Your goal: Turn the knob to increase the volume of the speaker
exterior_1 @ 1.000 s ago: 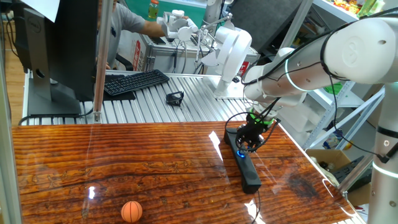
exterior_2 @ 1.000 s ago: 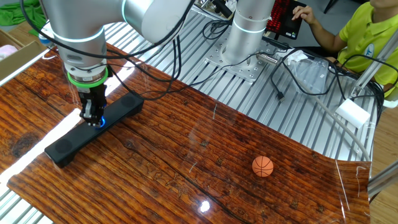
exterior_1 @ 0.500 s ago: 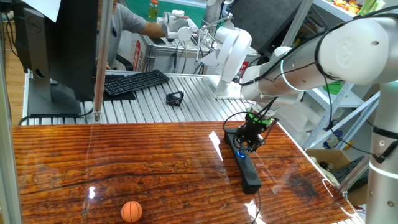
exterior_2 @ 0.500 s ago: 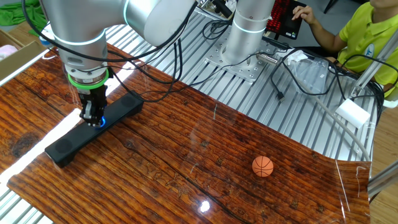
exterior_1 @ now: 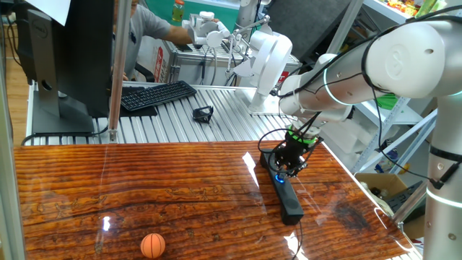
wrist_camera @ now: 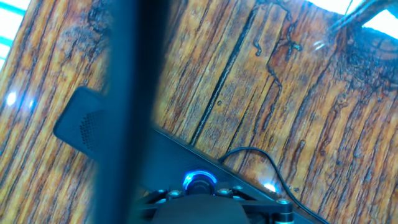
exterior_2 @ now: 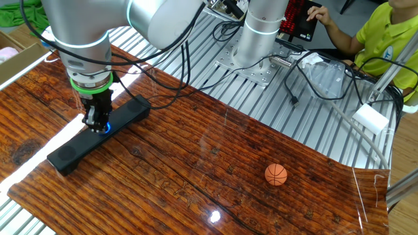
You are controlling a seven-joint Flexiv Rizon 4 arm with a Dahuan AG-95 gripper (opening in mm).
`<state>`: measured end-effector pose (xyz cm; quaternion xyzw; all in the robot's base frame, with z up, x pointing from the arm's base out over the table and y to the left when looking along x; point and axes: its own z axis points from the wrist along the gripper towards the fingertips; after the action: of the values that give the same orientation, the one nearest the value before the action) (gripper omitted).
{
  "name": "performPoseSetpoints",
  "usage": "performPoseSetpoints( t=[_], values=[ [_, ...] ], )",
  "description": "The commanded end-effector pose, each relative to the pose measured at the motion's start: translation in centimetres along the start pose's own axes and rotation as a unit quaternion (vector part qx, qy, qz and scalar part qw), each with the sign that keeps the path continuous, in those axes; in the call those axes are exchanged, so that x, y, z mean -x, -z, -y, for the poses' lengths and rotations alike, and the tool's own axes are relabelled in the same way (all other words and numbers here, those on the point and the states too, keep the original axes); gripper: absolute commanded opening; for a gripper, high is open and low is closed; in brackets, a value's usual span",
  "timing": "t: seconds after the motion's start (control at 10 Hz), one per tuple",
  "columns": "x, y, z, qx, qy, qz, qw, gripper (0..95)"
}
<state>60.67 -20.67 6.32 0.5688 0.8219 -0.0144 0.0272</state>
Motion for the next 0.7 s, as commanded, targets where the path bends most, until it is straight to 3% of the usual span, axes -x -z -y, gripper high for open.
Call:
performPoseSetpoints(
  t=[0.1,0.7],
  values=[
    [0.03,-0.01,-0.02,0.002,-0.013,0.000,0.9999,0.0],
    [0.03,-0.02,-0.02,0.005,-0.049,-0.001,0.9988,0.0]
  ],
)
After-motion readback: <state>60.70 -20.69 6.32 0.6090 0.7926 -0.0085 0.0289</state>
